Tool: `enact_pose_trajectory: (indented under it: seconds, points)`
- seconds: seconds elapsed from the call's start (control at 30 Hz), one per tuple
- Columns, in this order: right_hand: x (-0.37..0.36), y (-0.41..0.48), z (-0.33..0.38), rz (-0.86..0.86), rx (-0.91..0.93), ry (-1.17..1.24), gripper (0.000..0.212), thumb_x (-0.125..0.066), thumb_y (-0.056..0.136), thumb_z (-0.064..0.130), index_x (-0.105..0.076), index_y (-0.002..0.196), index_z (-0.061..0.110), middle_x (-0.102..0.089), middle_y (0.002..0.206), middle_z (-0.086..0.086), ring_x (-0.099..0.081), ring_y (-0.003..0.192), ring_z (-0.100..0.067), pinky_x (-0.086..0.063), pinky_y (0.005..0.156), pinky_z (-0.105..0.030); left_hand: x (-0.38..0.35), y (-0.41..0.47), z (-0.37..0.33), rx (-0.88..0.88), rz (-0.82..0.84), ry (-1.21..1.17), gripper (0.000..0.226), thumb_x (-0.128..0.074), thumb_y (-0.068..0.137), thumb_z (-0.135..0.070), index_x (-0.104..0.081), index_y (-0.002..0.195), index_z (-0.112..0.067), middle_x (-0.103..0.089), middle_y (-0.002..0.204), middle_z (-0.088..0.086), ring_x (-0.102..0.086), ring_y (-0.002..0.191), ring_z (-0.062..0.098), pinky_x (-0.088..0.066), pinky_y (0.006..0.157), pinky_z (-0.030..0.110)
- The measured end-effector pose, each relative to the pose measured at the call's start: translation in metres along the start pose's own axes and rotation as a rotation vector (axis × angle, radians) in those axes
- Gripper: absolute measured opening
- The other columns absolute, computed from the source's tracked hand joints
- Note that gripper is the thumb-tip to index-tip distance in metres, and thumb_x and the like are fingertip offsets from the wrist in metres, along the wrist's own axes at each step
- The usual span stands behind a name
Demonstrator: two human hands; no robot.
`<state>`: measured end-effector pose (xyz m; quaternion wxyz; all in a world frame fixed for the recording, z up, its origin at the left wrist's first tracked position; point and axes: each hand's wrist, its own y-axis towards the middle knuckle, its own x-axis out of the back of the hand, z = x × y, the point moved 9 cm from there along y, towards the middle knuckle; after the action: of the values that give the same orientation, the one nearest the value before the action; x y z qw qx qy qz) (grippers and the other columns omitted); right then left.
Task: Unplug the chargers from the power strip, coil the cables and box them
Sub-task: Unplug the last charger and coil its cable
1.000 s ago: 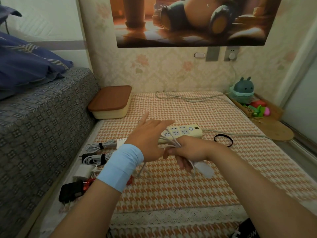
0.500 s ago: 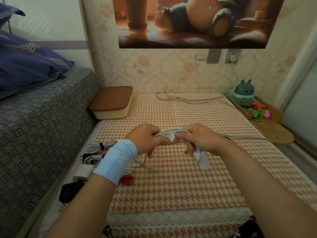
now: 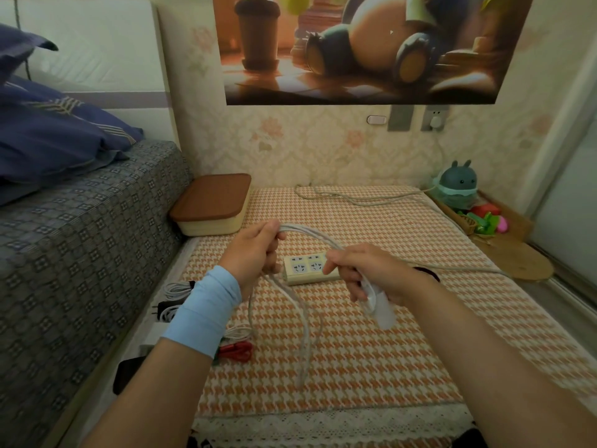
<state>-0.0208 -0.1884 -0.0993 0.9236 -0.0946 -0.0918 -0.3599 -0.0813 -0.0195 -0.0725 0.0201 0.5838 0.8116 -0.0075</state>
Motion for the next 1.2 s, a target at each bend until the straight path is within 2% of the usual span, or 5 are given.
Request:
enact_pose_trajectory:
  seconds: [0.23,0.43,0.63,1.0,1.2]
  points:
    - [-0.031,-0.001,0.008,-0.044,0.012,-0.178,0.067,-0.054,0.072,0.077,-0.074,0.107,0.024,-0.072,0.098,0.001,-0.053,0.040,-0.004,-0.047,0.065,-0.025,-0.008,0.006,0.036,0.130,-0.120,-0.397,0.038,-0.042,0.103,-0.040,-0.049,0.075,-0.015,-0.027,0.050,-0.008,-0.019,0.039,0.008,-0.021,0.033,0.021]
    - [-0.062,0.000,-0.023,0.148,-0.168,-0.338,0.084,-0.075,0.053,0.085,-0.077,0.111,0.024,-0.075,0.114,0.000,-0.068,0.111,-0.019,-0.049,0.106,-0.047,-0.024,0.009,0.044,0.136,-0.138,-0.603,0.043,-0.046,0.101,-0.041,-0.044,0.066,-0.015,-0.023,0.047,-0.007,-0.015,0.037,0.010,-0.020,0.032,0.020]
    - [-0.076,-0.012,-0.013,0.399,-0.178,-0.235,0.018,-0.081,0.084,0.024,-0.072,0.096,0.012,-0.072,0.077,0.005,-0.049,0.049,-0.016,-0.045,0.062,-0.033,-0.025,0.009,0.030,0.164,0.041,-0.501,0.044,-0.044,0.100,-0.044,-0.043,0.066,-0.017,-0.021,0.047,-0.008,-0.016,0.034,0.006,-0.018,0.028,0.018]
    - [-0.041,-0.006,-0.006,0.194,-0.048,-0.056,0.029,-0.059,0.101,0.023,-0.062,0.078,0.007,-0.063,0.061,0.005,-0.045,0.039,-0.008,-0.046,0.051,-0.022,-0.037,0.003,0.051,0.185,0.193,-0.468,0.036,-0.051,0.094,-0.043,-0.059,0.101,-0.008,-0.064,0.085,0.005,-0.066,0.080,0.020,-0.057,0.076,0.035]
    - [-0.055,-0.012,-0.010,0.332,-0.153,-0.117,0.015,-0.065,0.097,0.018,-0.068,0.095,0.004,-0.075,0.071,0.004,-0.044,0.046,-0.014,-0.046,0.062,-0.026,-0.045,0.005,0.050,0.215,0.033,-0.740,0.034,-0.033,0.107,-0.028,-0.042,0.077,-0.013,-0.029,0.058,-0.002,-0.031,0.045,0.011,-0.058,0.063,0.034]
